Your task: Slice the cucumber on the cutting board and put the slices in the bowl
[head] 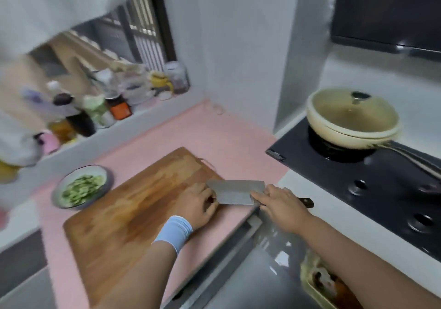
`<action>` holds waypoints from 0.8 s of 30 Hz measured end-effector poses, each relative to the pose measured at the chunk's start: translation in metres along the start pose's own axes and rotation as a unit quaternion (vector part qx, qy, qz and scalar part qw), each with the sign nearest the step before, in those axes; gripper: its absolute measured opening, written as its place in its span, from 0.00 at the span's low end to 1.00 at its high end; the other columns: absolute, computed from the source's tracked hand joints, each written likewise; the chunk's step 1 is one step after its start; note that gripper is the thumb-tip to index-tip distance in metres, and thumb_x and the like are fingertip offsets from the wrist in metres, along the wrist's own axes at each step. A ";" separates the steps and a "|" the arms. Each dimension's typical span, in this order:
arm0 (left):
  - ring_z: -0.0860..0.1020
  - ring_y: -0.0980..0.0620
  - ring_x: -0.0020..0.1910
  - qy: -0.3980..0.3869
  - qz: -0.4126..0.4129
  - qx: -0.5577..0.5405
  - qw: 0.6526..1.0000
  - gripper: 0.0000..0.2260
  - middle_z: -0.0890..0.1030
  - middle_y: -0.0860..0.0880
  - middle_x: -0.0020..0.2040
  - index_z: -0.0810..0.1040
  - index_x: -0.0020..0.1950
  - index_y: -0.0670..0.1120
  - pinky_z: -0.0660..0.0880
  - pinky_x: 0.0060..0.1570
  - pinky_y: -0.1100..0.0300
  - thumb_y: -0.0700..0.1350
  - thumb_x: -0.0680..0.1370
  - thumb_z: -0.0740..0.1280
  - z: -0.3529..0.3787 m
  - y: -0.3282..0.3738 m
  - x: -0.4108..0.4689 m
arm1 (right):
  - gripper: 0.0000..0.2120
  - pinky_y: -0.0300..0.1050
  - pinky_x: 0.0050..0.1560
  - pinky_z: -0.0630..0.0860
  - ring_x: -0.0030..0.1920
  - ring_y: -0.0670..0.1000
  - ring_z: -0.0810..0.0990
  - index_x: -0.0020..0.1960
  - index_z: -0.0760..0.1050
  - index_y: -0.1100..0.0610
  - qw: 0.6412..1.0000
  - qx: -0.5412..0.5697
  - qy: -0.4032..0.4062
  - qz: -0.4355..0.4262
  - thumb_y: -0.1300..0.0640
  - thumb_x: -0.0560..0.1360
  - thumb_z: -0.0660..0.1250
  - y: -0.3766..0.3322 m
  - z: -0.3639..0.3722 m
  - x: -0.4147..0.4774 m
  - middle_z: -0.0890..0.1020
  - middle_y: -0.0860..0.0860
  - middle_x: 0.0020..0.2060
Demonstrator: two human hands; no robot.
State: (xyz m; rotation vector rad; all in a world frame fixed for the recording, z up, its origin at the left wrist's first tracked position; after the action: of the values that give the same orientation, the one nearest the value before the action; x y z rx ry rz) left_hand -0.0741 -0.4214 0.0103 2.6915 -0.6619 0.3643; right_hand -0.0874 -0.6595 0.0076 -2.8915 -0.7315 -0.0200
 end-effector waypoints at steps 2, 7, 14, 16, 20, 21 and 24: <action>0.75 0.48 0.43 0.011 -0.049 0.009 0.999 0.09 0.77 0.51 0.43 0.77 0.44 0.48 0.72 0.38 0.57 0.53 0.72 0.64 -0.018 -0.040 -0.022 | 0.19 0.48 0.50 0.62 0.53 0.56 0.74 0.73 0.68 0.43 0.999 0.009 -0.006 -0.042 0.53 0.83 0.58 -0.034 0.007 0.040 0.71 0.52 0.52; 0.76 0.48 0.45 0.021 -0.169 -0.009 0.985 0.11 0.77 0.52 0.46 0.78 0.46 0.49 0.76 0.41 0.54 0.55 0.74 0.63 -0.037 -0.125 -0.081 | 0.18 0.47 0.53 0.67 0.53 0.54 0.72 0.70 0.73 0.44 0.989 0.061 -0.036 -0.133 0.53 0.81 0.64 -0.109 0.025 0.120 0.73 0.51 0.52; 0.78 0.49 0.39 0.044 -0.333 0.002 0.942 0.07 0.79 0.51 0.44 0.81 0.44 0.48 0.74 0.37 0.61 0.43 0.70 0.77 -0.040 -0.177 -0.146 | 0.22 0.44 0.40 0.64 0.42 0.55 0.79 0.57 0.82 0.44 0.959 0.034 -0.077 -0.271 0.58 0.66 0.81 -0.170 0.075 0.188 0.78 0.49 0.42; 0.79 0.47 0.40 0.036 -0.364 0.011 0.930 0.06 0.79 0.51 0.45 0.82 0.44 0.48 0.75 0.39 0.60 0.43 0.70 0.76 -0.033 -0.187 -0.157 | 0.24 0.43 0.41 0.64 0.41 0.54 0.79 0.58 0.82 0.44 0.951 0.033 -0.094 -0.293 0.57 0.65 0.82 -0.176 0.087 0.203 0.77 0.50 0.40; 0.78 0.46 0.43 0.037 -0.420 0.016 0.907 0.06 0.80 0.48 0.45 0.83 0.44 0.46 0.75 0.43 0.58 0.42 0.70 0.77 -0.021 -0.193 -0.165 | 0.23 0.49 0.51 0.67 0.51 0.56 0.74 0.68 0.78 0.45 0.939 0.069 -0.150 -0.302 0.59 0.75 0.73 -0.179 0.099 0.226 0.75 0.53 0.46; 0.78 0.46 0.42 0.035 -0.426 0.016 0.904 0.06 0.79 0.48 0.43 0.83 0.43 0.46 0.75 0.43 0.58 0.43 0.69 0.78 -0.018 -0.192 -0.163 | 0.23 0.48 0.53 0.65 0.53 0.55 0.72 0.70 0.75 0.45 0.936 0.067 -0.153 -0.310 0.58 0.78 0.71 -0.178 0.104 0.230 0.73 0.52 0.48; 0.76 0.47 0.41 0.036 -0.438 0.005 0.898 0.06 0.77 0.48 0.42 0.83 0.43 0.47 0.76 0.43 0.56 0.43 0.69 0.78 -0.012 -0.191 -0.162 | 0.23 0.44 0.57 0.64 0.54 0.51 0.67 0.72 0.73 0.44 0.932 0.101 -0.175 -0.301 0.57 0.79 0.69 -0.169 0.115 0.240 0.69 0.48 0.49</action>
State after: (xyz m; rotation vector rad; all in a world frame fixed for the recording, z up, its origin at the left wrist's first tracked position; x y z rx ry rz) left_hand -0.1220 -0.1934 -0.0823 2.6354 0.5905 0.2097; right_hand 0.0412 -0.3812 -0.0678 -2.3872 -1.5533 0.4767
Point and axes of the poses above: each hand's wrist, its own x-axis towards the middle knuckle, its own z-axis out of the palm, y = z × x, the point moved 6 cm from there along x, towards the middle knuckle
